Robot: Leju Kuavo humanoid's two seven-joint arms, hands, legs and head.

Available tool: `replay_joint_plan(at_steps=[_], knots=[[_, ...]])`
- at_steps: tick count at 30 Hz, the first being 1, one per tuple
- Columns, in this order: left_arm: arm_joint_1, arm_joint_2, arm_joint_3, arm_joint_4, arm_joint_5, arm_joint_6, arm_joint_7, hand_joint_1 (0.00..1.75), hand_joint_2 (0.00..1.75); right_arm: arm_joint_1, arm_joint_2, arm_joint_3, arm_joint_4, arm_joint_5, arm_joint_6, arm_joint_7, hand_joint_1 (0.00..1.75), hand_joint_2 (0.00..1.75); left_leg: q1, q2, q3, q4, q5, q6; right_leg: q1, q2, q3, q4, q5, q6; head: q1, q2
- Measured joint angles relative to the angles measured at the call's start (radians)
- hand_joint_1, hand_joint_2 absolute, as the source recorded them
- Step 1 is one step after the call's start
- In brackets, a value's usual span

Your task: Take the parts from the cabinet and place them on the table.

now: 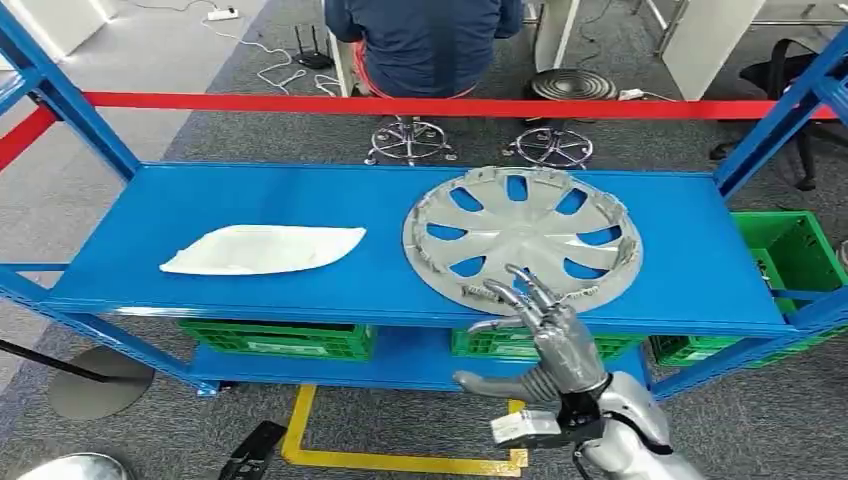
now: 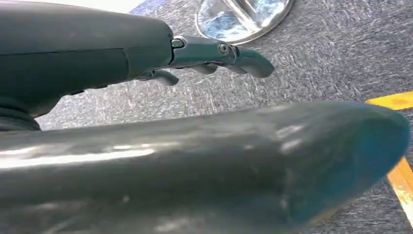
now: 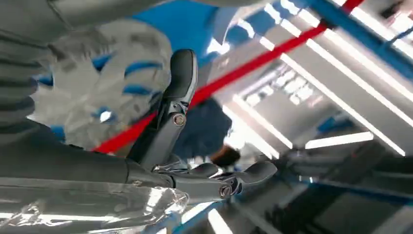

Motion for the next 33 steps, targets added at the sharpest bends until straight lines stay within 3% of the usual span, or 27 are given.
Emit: replay_joint_plan(at_steps=[8,11,15,26,33], knots=[[0.0,0.0,0.005,0.0,-0.009,-0.005,0.0,0.0,0.0,0.013,0.0,0.009,-0.015,0.174,-0.15,0.059,0.0,1.75,0.0,0.0,0.0,0.0,0.0,0.0,0.0,0.0,0.0,0.0,0.0,0.0,0.0,0.0],[0.001,0.0,0.007,0.0,-0.008,-0.005,0.0,0.0,0.0,0.011,-0.003,0.017,-0.014,0.258,-0.18,0.125,0.0,1.75,0.0,0.0,0.0,0.0,0.0,0.0,0.0,0.0,0.0,0.0,0.0,0.0,0.0,0.0],[0.003,0.0,0.017,0.0,-0.001,-0.005,0.0,0.0,0.0,-0.005,-0.024,0.026,-0.002,0.396,-0.18,0.24,0.0,1.75,0.0,0.0,0.0,0.0,0.0,0.0,0.0,0.0,0.0,0.0,0.0,0.0,0.0,0.0],[0.007,0.0,0.03,0.0,0.002,-0.008,-0.002,0.0,0.0,-0.024,-0.048,0.038,0.015,0.409,-0.181,0.262,0.0,1.75,0.0,0.0,0.0,0.0,0.0,0.0,0.0,0.0,0.0,0.0,0.0,0.0,0.0,0.0],[0.006,-0.003,0.033,0.0,-0.008,-0.021,-0.006,0.0,0.0,-0.073,-0.059,0.038,0.076,0.513,-0.231,0.405,0.0,1.75,0.0,0.0,0.0,0.0,0.001,0.001,0.0,0.0,0.0,0.0,0.001,0.001,0.0,0.0]])
